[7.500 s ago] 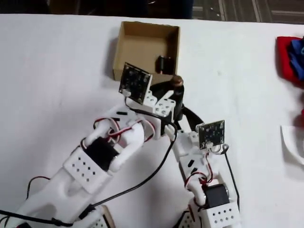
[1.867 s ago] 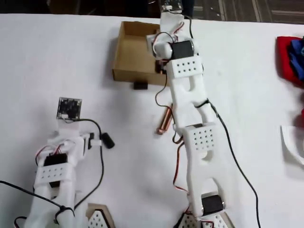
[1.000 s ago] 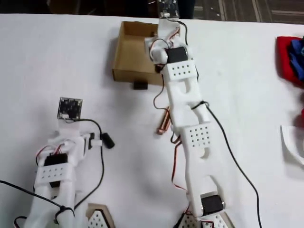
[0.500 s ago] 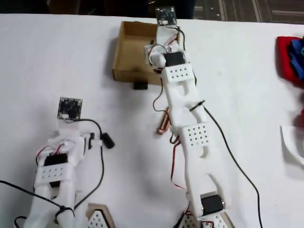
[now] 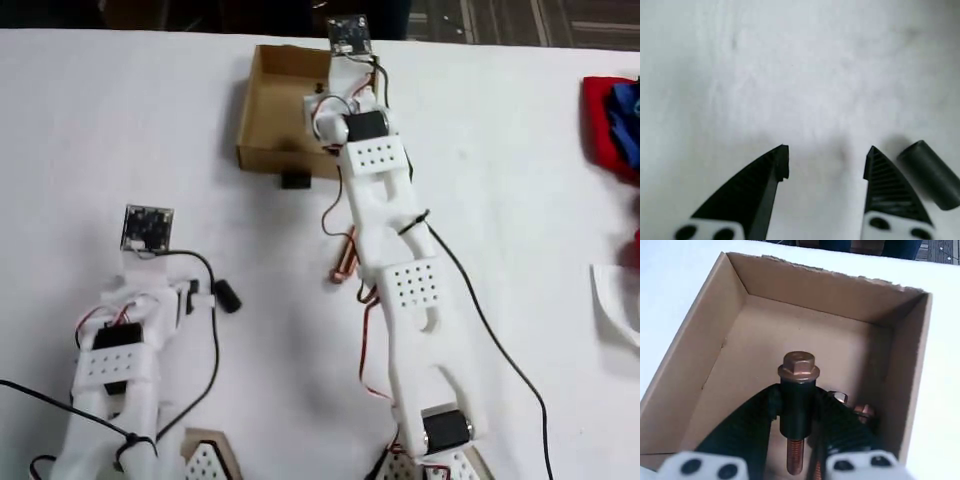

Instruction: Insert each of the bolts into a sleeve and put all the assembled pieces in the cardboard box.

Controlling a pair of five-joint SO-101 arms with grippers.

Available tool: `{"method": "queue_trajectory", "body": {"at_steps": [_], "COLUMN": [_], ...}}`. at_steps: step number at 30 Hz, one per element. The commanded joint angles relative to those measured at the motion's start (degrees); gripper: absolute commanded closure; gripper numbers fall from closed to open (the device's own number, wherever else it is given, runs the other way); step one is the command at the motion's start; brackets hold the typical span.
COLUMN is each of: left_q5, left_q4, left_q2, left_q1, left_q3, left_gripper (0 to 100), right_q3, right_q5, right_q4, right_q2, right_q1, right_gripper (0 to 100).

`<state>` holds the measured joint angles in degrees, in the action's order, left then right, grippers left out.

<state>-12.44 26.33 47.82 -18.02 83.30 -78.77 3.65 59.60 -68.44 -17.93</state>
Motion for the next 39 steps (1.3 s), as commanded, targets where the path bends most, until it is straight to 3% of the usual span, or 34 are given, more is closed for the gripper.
{"method": "queue_trajectory", "body": {"at_steps": [1,31,39], "left_q5": [-0.2,-0.2,-0.2], "left_q4": [-0.9,-0.9,-0.9], "left_q2": [-0.2,-0.2,-0.2], "left_q1": [0.6,0.6,0.6], "left_q3": [-2.3,-2.3,-2.3], "left_gripper": [74,74,74], "right_q3": [-3.6,-3.6,-3.8], "right_q5": [0.5,0.6,4.4], "right_q4": [-1.5,-1.3,-1.4], "right_q2": [1.0,-1.6,-2.3], "right_q1": [-0.6,-1.1,-0.9], "right_gripper": [97.8,97.8,97.8]}}
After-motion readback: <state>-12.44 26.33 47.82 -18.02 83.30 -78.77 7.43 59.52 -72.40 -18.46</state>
